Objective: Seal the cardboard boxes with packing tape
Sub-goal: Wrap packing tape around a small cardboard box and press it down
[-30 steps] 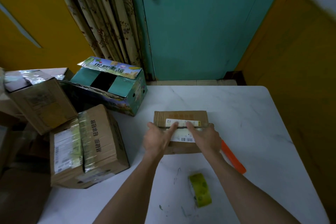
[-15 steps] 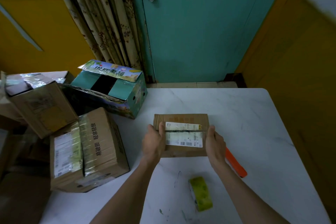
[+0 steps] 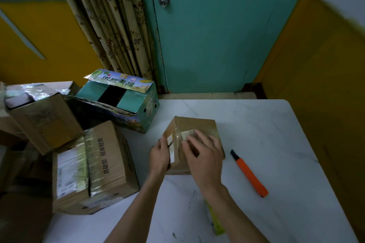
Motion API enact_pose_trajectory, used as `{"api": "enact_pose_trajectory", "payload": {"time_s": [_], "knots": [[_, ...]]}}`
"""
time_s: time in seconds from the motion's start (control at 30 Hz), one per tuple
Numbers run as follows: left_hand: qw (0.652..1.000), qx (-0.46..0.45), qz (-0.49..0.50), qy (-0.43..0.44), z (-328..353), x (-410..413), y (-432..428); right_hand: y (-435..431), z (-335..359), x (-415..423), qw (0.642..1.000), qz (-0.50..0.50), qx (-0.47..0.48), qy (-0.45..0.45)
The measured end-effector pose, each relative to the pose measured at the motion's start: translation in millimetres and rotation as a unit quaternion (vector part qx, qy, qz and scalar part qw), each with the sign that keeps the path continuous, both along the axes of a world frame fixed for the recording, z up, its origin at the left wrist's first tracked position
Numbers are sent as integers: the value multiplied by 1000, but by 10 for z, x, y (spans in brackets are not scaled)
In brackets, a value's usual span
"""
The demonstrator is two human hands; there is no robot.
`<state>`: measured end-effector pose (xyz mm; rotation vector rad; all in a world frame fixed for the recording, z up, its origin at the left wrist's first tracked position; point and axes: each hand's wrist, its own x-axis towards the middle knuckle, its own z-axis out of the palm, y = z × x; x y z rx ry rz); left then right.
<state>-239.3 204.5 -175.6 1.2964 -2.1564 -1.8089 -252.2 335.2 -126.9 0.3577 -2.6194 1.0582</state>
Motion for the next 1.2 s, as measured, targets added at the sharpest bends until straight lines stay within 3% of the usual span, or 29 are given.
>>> {"api": "enact_pose_trajectory", "payload": {"time_s": [0.1, 0.2, 0.27, 0.4, 0.53, 0.63, 0.73, 1.2], "knots": [[993, 79, -26, 84, 330, 43, 8, -143, 88, -23, 997, -15, 75, -26], [982, 122, -69, 125, 479, 73, 2, -132, 177, -103, 979, -12, 145, -145], [984, 96, -98, 114, 510, 49, 37, -93, 228, -165, 965, -2, 116, -235], [992, 32, -97, 76, 489, -14, 14, 7, 206, -253, 959, -16, 45, -278], [995, -7, -90, 44, 413, 21, -85, 123, 39, -331, 904, -31, -112, -411], [991, -57, -120, 20, 480, -31, -29, 141, 40, -351, 910, -22, -136, -391], [994, -49, -98, 3, 541, -79, 137, 175, 65, -373, 922, -50, -118, -366], [981, -113, -154, 20, 521, -21, 127, 249, -71, -371, 962, -51, -51, -264]]}}
